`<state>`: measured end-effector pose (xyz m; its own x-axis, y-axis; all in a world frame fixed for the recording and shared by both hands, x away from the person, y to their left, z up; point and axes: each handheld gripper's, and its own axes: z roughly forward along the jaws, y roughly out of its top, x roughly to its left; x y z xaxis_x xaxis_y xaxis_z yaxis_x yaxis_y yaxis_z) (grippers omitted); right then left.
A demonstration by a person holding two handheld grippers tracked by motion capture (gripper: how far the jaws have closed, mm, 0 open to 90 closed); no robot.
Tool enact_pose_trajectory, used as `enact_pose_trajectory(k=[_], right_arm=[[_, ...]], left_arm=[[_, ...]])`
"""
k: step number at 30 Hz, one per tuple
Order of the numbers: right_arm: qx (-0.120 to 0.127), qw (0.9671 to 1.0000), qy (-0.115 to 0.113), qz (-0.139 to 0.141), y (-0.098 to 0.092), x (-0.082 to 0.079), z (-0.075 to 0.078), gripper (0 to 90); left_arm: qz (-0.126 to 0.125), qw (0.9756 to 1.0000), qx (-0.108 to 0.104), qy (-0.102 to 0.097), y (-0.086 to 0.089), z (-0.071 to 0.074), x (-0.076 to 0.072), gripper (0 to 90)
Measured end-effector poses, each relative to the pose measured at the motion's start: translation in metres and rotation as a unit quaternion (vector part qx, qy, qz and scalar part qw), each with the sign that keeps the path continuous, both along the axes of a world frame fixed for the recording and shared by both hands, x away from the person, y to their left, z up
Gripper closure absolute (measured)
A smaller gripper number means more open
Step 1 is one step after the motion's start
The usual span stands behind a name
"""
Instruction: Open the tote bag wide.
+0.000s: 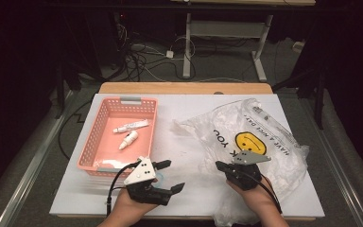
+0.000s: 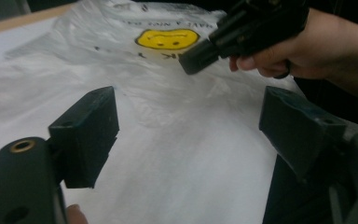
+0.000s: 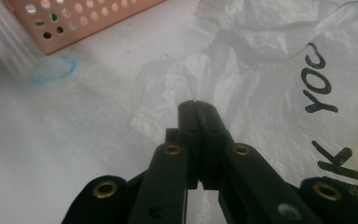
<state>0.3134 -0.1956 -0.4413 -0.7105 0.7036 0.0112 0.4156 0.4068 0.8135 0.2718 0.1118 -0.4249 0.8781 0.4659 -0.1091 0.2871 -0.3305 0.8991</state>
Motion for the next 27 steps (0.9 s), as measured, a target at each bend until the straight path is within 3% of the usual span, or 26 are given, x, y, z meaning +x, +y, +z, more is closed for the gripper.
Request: enact_pose_trajectory(k=[5,10,13,14,15,16,17,18,19,22,25,27], right_arm=[[0.011,0.9999,-0.011,-0.007,-0.005,-0.002,0.006,90.0],[0.022,0.9995,-0.018,-0.012,-0.01,-0.002,0.01,90.0],[0.029,0.9993,-0.019,-0.014,-0.012,-0.002,0.011,90.0],[0.029,0.9993,-0.02,-0.015,-0.013,-0.002,0.012,90.0],[0.034,0.999,-0.022,-0.017,-0.015,-0.002,0.013,90.0],[0.034,0.999,-0.022,-0.017,-0.015,-0.002,0.013,90.0],[0.035,0.999,-0.022,-0.018,-0.016,-0.003,0.014,90.0],[0.04,0.9987,-0.027,-0.02,-0.018,-0.003,0.015,90.0],[0.04,0.9987,-0.027,-0.02,-0.018,-0.003,0.015,90.0],[0.044,0.9982,-0.034,-0.024,-0.021,-0.003,0.019,90.0],[0.049,0.9976,-0.038,-0.029,-0.023,-0.004,0.023,90.0],[0.053,0.997,-0.045,-0.034,-0.026,-0.004,0.026,90.0]], left_arm=[[-0.014,0.998,0.059,0.015,-0.036,-0.018,0.019,28.9],[-0.01,0.9947,0.097,0.033,-0.073,-0.036,0.053,39.1],[-0.005,0.9903,0.13,0.048,-0.097,-0.043,0.07,42.2],[-0.005,0.9875,0.146,0.058,-0.107,-0.046,0.075,42.4],[-0.005,0.9849,0.16,0.066,-0.113,-0.048,0.078,49.3],[-0.004,0.9833,0.166,0.074,-0.116,-0.05,0.08,49.3],[0.004,0.9834,0.164,0.077,-0.119,-0.052,0.081,54.1],[0.013,0.9833,0.166,0.074,-0.12,-0.052,0.081,66.3],[0.017,0.9835,0.166,0.072,-0.12,-0.053,0.081,66.3],[0.02,0.9838,0.161,0.076,-0.116,-0.053,0.084,88.3],[0.025,0.9835,0.17,0.057,-0.112,-0.053,0.08,88.6],[0.025,0.9836,0.169,0.059,-0.105,-0.053,0.078,88.6]])
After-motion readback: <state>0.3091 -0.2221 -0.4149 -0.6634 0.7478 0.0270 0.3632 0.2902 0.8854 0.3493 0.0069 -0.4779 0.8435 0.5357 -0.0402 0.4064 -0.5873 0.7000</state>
